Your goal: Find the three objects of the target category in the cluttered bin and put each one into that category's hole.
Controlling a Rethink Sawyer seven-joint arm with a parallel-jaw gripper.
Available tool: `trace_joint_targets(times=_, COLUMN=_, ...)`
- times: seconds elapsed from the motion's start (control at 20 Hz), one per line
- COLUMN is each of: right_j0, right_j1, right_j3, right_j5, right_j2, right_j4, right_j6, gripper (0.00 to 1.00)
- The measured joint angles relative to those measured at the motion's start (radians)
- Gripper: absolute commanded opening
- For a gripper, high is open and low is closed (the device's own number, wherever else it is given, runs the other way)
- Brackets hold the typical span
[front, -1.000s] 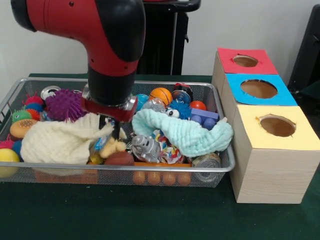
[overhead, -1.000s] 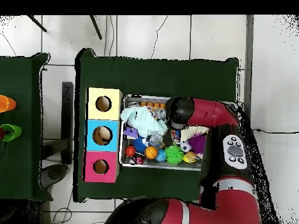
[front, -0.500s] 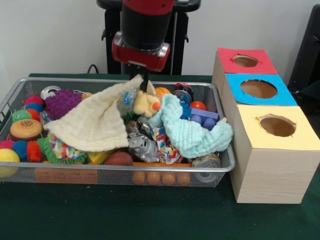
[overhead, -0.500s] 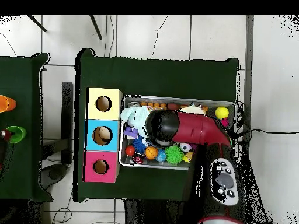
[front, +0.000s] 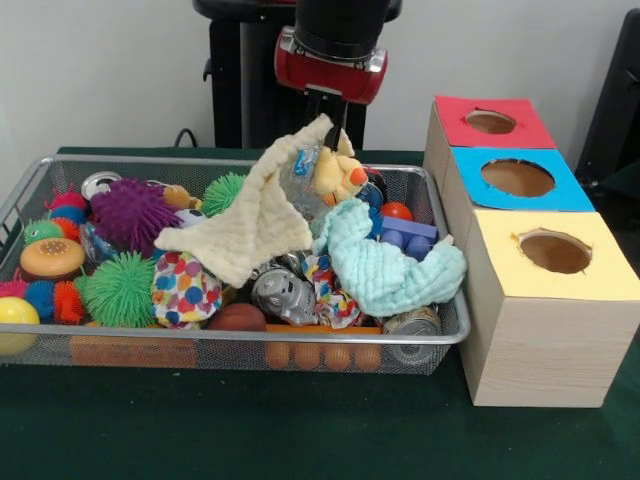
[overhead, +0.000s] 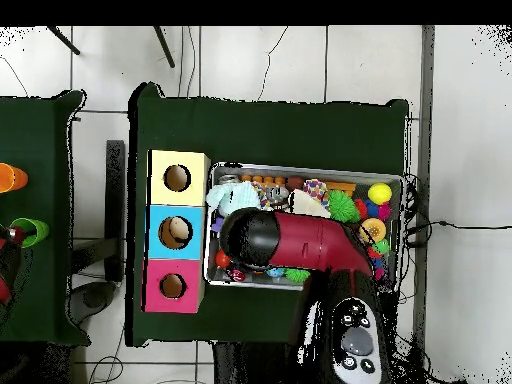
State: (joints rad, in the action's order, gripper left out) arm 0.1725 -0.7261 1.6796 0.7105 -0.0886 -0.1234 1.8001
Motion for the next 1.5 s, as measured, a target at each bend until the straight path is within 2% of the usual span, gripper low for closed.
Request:
trace_joint_targets(times=0.35, right_j0=-0.004, right_j1=0.015, right_j3=0.052, right_j5=-0.106, right_j2=-0.001, right_j4=0.028, right_j6=0.000, gripper=0.00)
trace_joint_targets(times=0.95, right_j0=0.028, right_j1=0.028, right_j3=0.107, right_j5=-0.162, right_j2=0.005, right_j4=0.092, right_j6=0.000, gripper=0.00)
trace_joint_targets(times=1.0, right_j0=0.035, right_j1=0.028, right_j3=0.107, right_j5=-0.192, right_j2=0.006, right_j4=0.093, right_j6=0.000, gripper=1.00)
trace_joint_targets(times=1.5, right_j0=0.029, right_j1=0.028, right_j3=0.110, right_j5=-0.220, right_j2=0.006, right_j4=0.092, right_j6=0.000, gripper=1.00)
